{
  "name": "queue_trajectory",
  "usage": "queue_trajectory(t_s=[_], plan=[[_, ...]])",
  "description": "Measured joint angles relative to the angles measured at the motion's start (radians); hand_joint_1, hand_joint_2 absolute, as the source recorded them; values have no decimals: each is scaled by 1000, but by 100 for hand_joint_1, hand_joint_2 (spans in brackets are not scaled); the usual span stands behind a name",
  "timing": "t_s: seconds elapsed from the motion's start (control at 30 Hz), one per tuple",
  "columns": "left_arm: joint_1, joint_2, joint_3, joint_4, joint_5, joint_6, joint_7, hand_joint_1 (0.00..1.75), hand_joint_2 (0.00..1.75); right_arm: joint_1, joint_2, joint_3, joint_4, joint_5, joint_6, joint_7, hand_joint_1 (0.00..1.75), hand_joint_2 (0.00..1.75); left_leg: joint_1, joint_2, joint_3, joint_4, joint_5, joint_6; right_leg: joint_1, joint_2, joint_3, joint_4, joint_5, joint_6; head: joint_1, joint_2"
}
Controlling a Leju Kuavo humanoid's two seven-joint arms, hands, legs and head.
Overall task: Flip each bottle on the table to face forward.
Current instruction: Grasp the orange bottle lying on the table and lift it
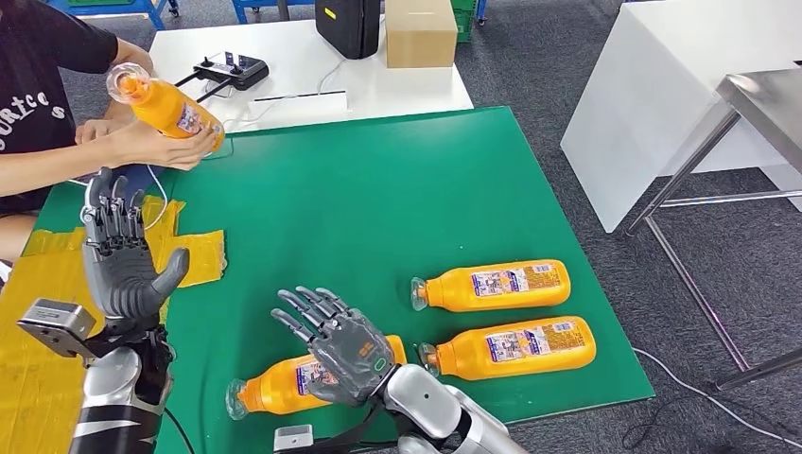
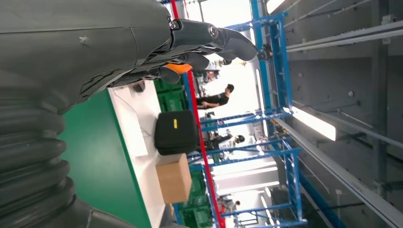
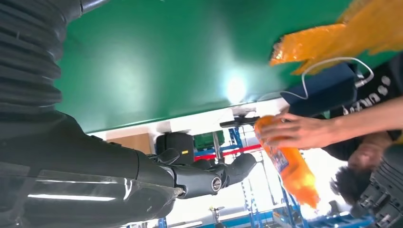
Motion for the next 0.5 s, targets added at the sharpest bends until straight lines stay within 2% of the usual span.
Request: queue_trajectory(t_s=[0.27,0.5], plan=[[14,-3,11,-4,-8,-5,0,0,175,21,-30,-1,45,-18,73,40,0,175,0,0,0,0,0,0,0,0,0,0,0,0,0,0],[12,-7,8,-4,-8,-6,2,0,175,10,-21,-1,176,-59,108,73,0,175,0,0,0,0,0,0,0,0,0,0,0,0,0,0]])
